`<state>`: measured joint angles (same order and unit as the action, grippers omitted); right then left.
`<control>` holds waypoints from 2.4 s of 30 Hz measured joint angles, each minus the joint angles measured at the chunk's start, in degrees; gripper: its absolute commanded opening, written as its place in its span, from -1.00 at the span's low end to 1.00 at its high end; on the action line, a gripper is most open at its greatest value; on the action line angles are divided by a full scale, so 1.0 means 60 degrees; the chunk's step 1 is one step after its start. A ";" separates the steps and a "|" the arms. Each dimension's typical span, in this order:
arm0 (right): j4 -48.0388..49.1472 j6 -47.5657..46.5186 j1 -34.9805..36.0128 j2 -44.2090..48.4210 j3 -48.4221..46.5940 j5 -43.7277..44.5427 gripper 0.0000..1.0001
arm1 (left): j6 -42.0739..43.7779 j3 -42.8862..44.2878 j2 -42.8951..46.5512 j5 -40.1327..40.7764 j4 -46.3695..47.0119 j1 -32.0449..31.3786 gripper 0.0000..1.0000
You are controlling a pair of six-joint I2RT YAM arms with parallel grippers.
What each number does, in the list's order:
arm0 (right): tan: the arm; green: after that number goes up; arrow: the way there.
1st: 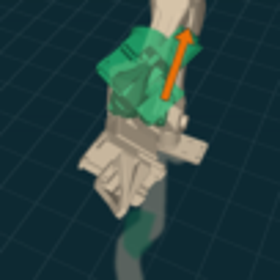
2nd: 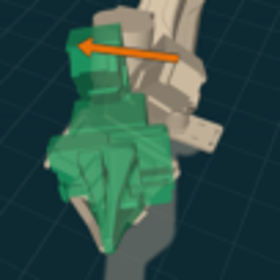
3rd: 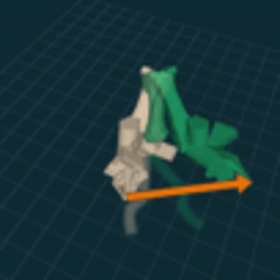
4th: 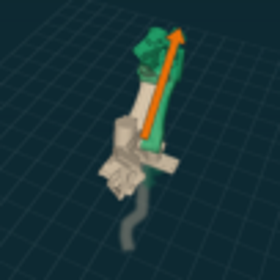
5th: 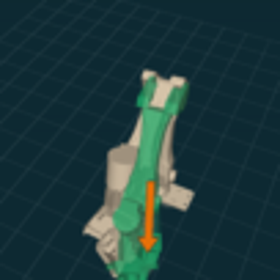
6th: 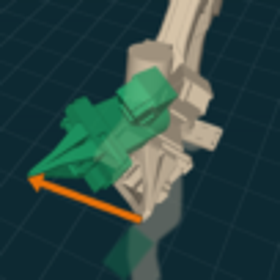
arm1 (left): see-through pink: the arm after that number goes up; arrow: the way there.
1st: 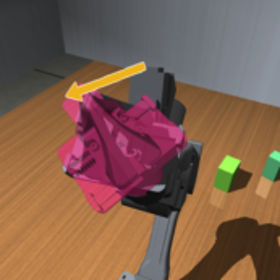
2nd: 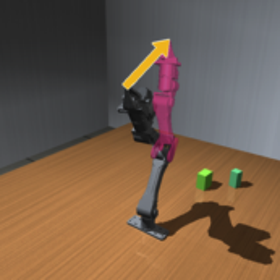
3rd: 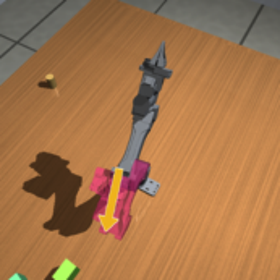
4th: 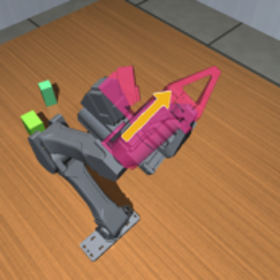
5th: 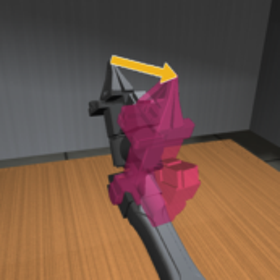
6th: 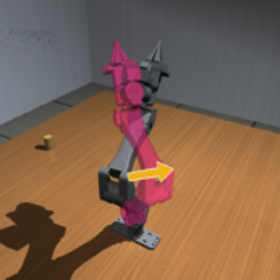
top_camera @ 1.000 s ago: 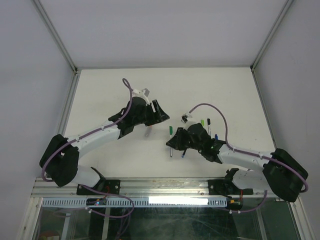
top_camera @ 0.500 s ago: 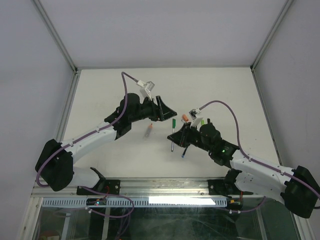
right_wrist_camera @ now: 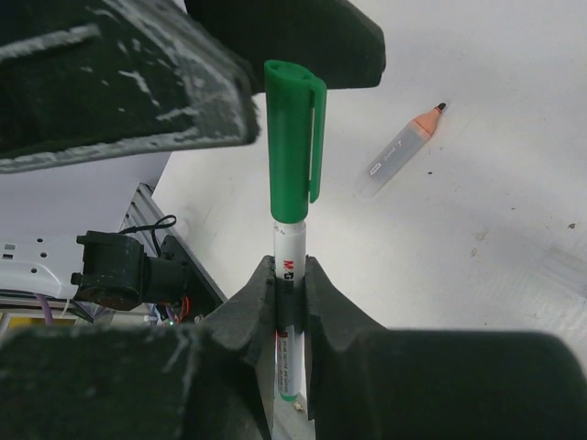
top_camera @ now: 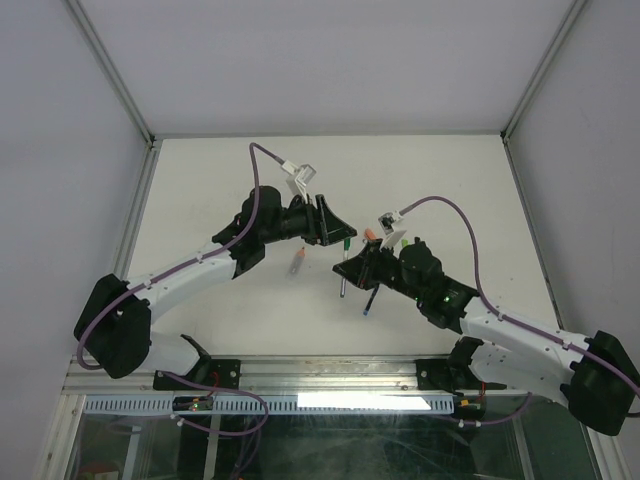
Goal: Insert the pens into the pen caps
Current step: Press the pen cap onto the pen.
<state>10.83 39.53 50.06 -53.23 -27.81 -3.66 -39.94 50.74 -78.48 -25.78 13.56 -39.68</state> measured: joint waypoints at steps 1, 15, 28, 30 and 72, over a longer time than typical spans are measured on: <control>0.0007 -0.0004 0.0000 -0.0007 0.0000 0.0000 -1.00 | 0.0025 0.0000 -0.0051 -0.0018 -0.0004 0.0000 0.10; 0.0022 -0.0007 0.0000 -0.0273 -0.0029 0.0007 -1.00 | 0.0142 0.0000 -0.0295 -0.0091 -0.0011 -0.0018 -0.34; 0.0000 -0.0004 0.0000 -0.0696 -0.0412 0.0178 -1.00 | 0.0342 0.0000 -0.0295 -0.0233 -0.0080 -0.0026 -1.00; 0.0004 -0.0004 0.0000 -0.0743 -0.0419 0.0197 -1.00 | 0.0350 0.0000 -0.0295 -0.0229 -0.0120 -0.0026 -1.00; -0.1701 -0.3654 -0.2248 -0.3257 -0.4069 -0.2827 -1.00 | 0.0459 -0.0535 0.0459 0.5785 0.1523 -0.1246 -1.00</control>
<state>0.62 17.61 36.58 -72.77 -52.23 -20.62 -37.19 47.53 -75.72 8.93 22.70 -47.16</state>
